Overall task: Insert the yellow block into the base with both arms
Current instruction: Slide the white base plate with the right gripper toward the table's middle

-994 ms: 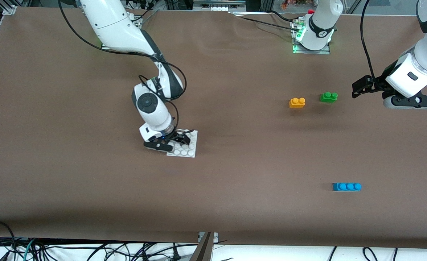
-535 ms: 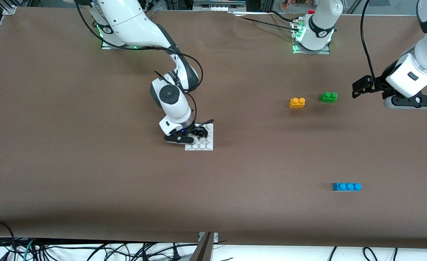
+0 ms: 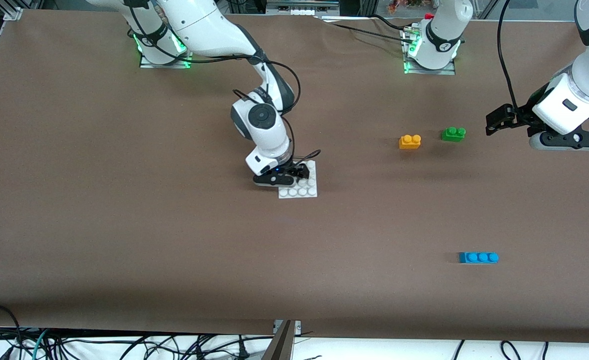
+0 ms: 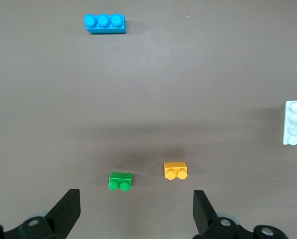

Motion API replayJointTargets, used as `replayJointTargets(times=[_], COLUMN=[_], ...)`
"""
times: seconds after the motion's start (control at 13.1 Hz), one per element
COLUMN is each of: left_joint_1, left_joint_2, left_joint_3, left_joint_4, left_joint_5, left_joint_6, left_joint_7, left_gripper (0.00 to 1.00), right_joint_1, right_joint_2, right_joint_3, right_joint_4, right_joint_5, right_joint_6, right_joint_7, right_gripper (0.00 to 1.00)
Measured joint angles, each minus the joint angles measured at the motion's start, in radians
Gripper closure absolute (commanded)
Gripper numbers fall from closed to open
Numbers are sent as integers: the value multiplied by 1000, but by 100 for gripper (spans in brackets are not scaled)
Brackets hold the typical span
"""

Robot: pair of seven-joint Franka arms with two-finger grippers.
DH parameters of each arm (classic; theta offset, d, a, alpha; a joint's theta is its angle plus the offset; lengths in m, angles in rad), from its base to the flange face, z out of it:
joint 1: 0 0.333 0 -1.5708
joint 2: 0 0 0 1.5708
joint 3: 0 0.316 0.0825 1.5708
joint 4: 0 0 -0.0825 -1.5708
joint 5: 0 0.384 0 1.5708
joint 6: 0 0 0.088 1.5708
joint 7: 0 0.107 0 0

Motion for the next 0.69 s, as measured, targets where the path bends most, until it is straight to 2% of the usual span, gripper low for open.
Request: replayJointTargets(times=[0.69], left_joint_1=[0], left_joint_2=[0], left_joint_3=[0], left_joint_4=[0], left_joint_5=[-2], left_joint_6=[0], left_joint_7=[0], left_gripper=[0], right_joint_1=[57], right_joint_2=[79], right_joint_3=[-9], right_joint_4=[125], right_joint_5=[-9], right_joint_6=[-2], right_joint_7=[96], right_gripper=[19])
